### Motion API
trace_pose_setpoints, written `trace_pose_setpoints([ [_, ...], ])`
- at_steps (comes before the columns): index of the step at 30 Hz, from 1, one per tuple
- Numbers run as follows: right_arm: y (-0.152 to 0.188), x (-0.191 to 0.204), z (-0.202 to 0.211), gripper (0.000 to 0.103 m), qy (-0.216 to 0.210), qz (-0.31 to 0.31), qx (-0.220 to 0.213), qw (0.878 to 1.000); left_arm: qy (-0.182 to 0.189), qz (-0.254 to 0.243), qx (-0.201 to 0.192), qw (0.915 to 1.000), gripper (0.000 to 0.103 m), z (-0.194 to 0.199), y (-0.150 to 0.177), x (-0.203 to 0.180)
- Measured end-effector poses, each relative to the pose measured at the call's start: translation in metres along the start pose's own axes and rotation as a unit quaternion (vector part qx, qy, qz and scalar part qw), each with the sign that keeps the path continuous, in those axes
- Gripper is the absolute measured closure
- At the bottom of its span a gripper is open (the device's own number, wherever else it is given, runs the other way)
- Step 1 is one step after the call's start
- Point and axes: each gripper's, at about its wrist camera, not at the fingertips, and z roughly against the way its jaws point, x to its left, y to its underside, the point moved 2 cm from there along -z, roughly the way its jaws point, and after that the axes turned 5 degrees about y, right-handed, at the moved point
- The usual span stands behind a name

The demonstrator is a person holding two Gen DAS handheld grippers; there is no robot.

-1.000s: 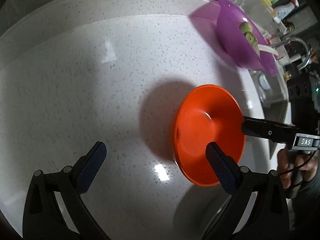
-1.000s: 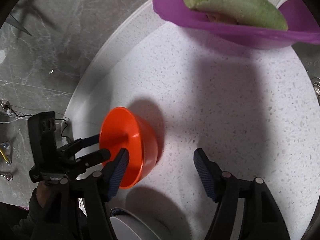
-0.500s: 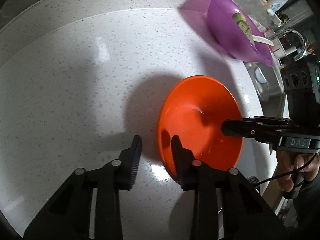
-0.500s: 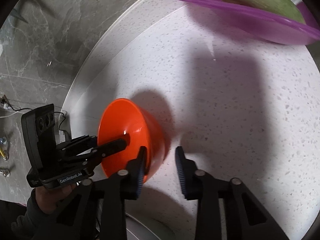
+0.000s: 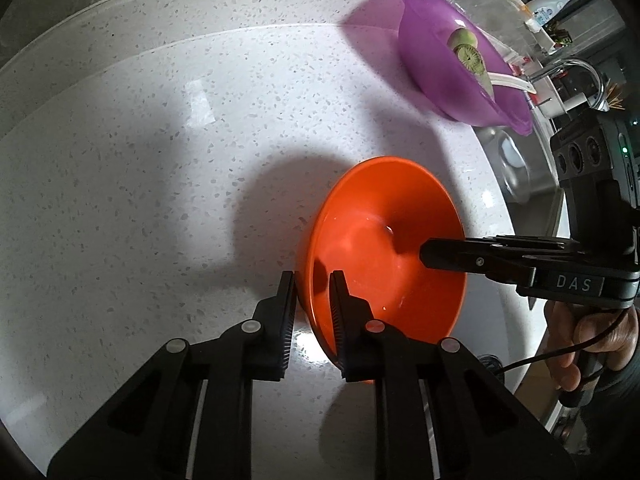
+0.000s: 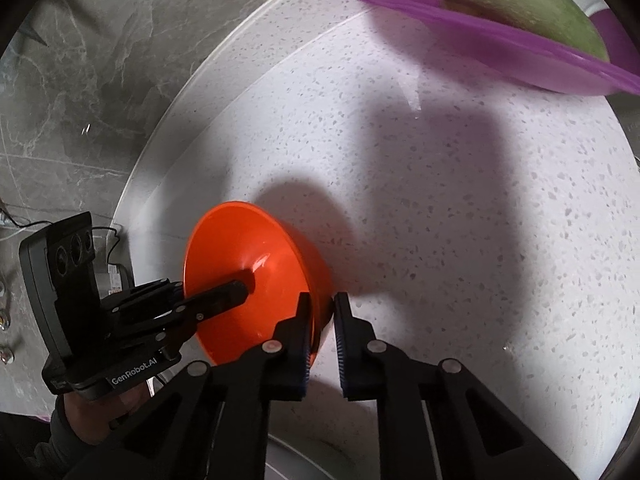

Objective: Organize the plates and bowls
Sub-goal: 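Close both grippers on opposite rims of the orange bowl, then lift the orange bowl with both grippers toward the stack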

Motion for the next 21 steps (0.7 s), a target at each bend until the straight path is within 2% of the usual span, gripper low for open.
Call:
trace_pose_setpoints([
  [11, 0.012, 0.012, 0.041, 0.090, -0.007, 0.005, -0.020, 1.000, 0.015, -0.006, -0.014, 0.9998, 0.088, 0.032, 0.005, -0.029],
  [21, 0.054, 0.020, 0.082, 0.090, -0.001, 0.009, -0.039, 0.999, 0.037, -0.022, -0.020, 0.9989, 0.088, 0.060, 0.044, -0.070],
])
